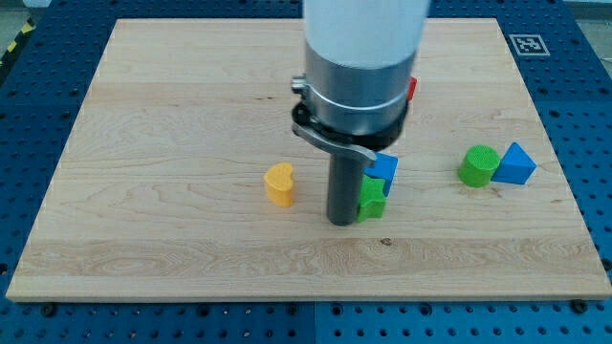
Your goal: Place the green star left to the green circle
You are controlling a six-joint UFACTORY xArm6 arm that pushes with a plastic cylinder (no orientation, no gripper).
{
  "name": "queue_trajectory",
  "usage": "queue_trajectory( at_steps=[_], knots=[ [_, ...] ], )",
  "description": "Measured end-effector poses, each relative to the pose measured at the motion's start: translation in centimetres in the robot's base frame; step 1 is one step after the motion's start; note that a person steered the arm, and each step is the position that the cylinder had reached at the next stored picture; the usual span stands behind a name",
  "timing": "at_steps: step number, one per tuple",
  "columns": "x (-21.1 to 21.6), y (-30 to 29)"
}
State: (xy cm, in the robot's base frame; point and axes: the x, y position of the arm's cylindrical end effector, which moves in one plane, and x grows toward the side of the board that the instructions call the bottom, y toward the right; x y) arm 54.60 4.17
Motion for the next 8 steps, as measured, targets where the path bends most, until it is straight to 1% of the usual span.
queue_trajectory(
  at_steps=[3,4,6,7,8],
  knots=[
    [0.2,9.3],
    [0.1,9.0],
    [0.2,1.4],
    [0.1,3.5],
    [-0.6,4.3]
  ],
)
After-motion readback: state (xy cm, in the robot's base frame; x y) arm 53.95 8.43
